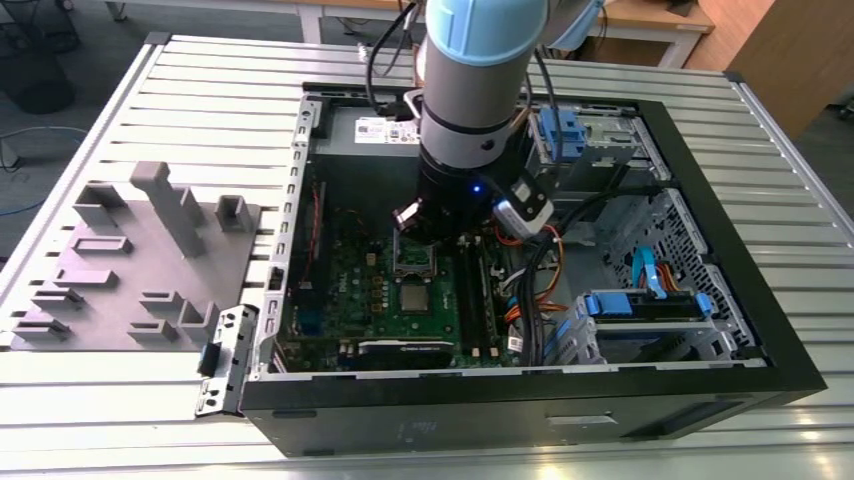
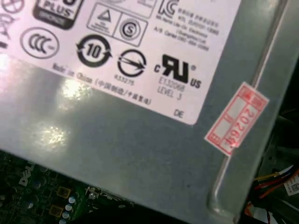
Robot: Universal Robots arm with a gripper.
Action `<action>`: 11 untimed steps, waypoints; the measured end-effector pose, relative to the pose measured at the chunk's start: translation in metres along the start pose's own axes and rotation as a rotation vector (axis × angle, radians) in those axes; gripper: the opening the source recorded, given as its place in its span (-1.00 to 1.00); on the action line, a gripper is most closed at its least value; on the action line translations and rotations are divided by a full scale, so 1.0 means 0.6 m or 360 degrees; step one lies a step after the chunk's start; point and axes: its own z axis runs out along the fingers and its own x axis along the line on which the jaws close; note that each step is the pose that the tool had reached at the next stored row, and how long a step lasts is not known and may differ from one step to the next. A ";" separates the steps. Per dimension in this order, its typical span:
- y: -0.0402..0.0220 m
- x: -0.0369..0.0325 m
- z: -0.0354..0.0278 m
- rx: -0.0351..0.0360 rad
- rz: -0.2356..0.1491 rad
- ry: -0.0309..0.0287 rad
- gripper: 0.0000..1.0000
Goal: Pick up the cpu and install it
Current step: 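Close the cpu cover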
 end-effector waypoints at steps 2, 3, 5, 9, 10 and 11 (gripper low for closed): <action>0.000 0.000 0.002 0.0000 0.0000 -0.00002 -0.79; 0.000 0.000 0.004 0.0000 0.0000 -0.00001 -0.79; 0.000 0.000 0.007 0.0000 0.0000 0.00000 -0.79; 0.000 0.000 0.008 0.0000 0.0000 0.00002 -0.79; 0.000 0.000 0.008 0.0000 0.0000 0.00000 -0.79; 0.000 0.000 0.008 0.0000 0.0000 0.00001 -0.79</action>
